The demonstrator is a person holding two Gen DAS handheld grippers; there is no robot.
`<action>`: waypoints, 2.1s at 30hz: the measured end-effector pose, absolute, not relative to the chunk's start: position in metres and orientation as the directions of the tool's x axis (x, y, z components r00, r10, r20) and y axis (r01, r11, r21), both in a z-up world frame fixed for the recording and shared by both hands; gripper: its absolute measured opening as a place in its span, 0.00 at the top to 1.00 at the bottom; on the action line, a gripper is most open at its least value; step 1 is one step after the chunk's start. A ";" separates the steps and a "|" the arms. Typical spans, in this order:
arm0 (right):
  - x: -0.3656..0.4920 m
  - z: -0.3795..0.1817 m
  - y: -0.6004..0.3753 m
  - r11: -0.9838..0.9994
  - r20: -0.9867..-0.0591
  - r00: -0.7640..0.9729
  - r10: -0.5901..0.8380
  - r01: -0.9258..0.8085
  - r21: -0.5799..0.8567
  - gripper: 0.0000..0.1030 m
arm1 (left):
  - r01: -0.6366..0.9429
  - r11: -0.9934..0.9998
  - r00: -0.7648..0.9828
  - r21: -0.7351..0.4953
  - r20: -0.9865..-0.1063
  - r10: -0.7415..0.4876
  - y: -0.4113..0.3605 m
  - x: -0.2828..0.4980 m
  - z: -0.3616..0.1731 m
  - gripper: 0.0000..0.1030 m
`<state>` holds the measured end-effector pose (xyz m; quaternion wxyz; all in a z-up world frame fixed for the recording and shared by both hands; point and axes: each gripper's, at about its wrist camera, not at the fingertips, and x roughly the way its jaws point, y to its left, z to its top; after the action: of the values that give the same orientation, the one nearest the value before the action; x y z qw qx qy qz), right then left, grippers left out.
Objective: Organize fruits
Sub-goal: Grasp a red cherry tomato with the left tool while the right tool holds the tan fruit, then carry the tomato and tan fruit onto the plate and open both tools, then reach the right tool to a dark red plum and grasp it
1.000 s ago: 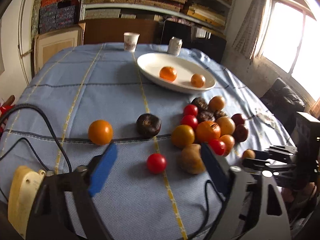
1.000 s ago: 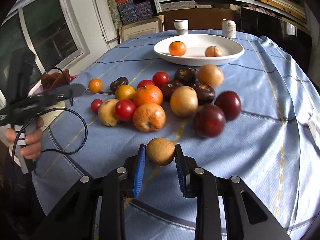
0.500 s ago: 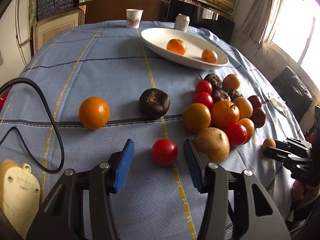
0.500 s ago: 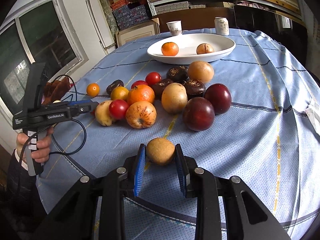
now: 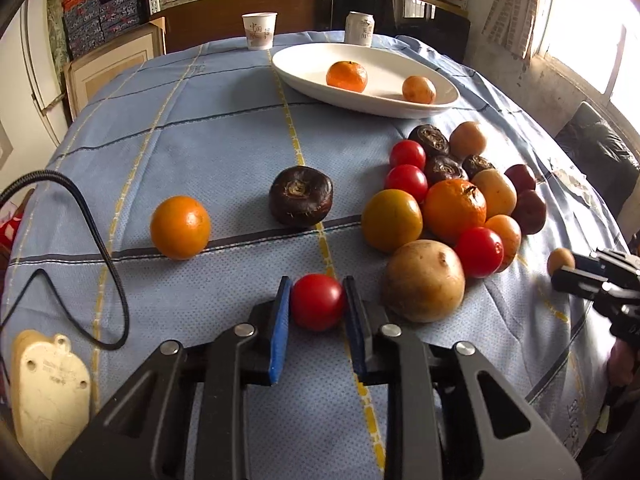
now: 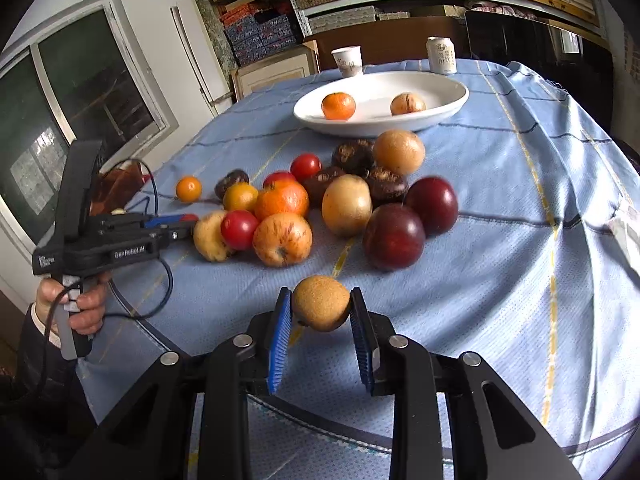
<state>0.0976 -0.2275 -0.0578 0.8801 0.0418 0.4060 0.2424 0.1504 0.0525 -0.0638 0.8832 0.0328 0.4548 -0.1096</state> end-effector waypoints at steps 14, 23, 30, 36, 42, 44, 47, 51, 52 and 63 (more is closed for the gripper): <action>0.247 0.008 -0.222 0.914 -0.626 0.671 0.396 -0.354 0.199 0.71 | 0.263 0.958 0.644 -0.117 -0.718 -0.265 0.005 0.287 0.023 0.76; 0.311 -0.019 -0.190 0.905 -0.721 0.567 0.398 -0.372 0.207 0.71 | 0.199 0.973 0.557 -0.117 -0.803 -0.211 -0.002 0.400 -0.018 0.76; 0.311 -0.018 -0.184 0.902 -0.722 0.566 0.398 -0.385 0.196 0.61 | 0.125 0.989 0.549 -0.076 -0.825 -0.133 0.004 0.410 -0.026 0.19; 0.256 0.017 -0.196 0.902 -0.647 0.654 0.393 -0.411 0.133 0.42 | 0.134 0.984 0.609 -0.114 -0.774 -0.173 0.016 0.354 0.008 0.08; 0.171 0.026 -0.216 0.907 -0.590 0.714 0.376 -0.415 0.077 0.35 | 0.221 0.967 0.644 -0.125 -0.726 -0.241 0.012 0.249 0.021 0.07; 0.144 0.021 -0.223 0.900 -0.578 0.712 0.399 -0.425 0.098 0.33 | 0.249 0.958 0.661 -0.144 -0.697 -0.277 0.013 0.214 0.021 0.06; 0.109 0.007 -0.225 0.895 -0.581 0.711 0.395 -0.440 0.070 0.33 | 0.285 0.946 0.692 -0.151 -0.650 -0.312 0.010 0.158 0.015 0.04; 0.094 -0.020 -0.230 0.915 -0.638 0.691 0.340 -0.401 0.053 0.33 | 0.288 0.955 0.750 -0.075 -0.602 -0.274 0.004 0.108 -0.002 0.04; 0.095 -0.027 -0.234 0.922 -0.655 0.679 0.332 -0.380 0.073 0.33 | 0.283 0.957 0.770 -0.059 -0.581 -0.263 0.004 0.096 -0.008 0.04; 0.130 -0.058 -0.242 0.942 -0.724 0.605 0.331 -0.250 0.222 0.42 | 0.306 0.951 0.760 -0.048 -0.590 -0.274 0.006 0.080 -0.031 0.04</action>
<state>0.1296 -0.2425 -0.0583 0.8944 0.0487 0.4139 0.1624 0.0799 0.0061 -0.0314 0.9377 0.0256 0.3101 -0.1545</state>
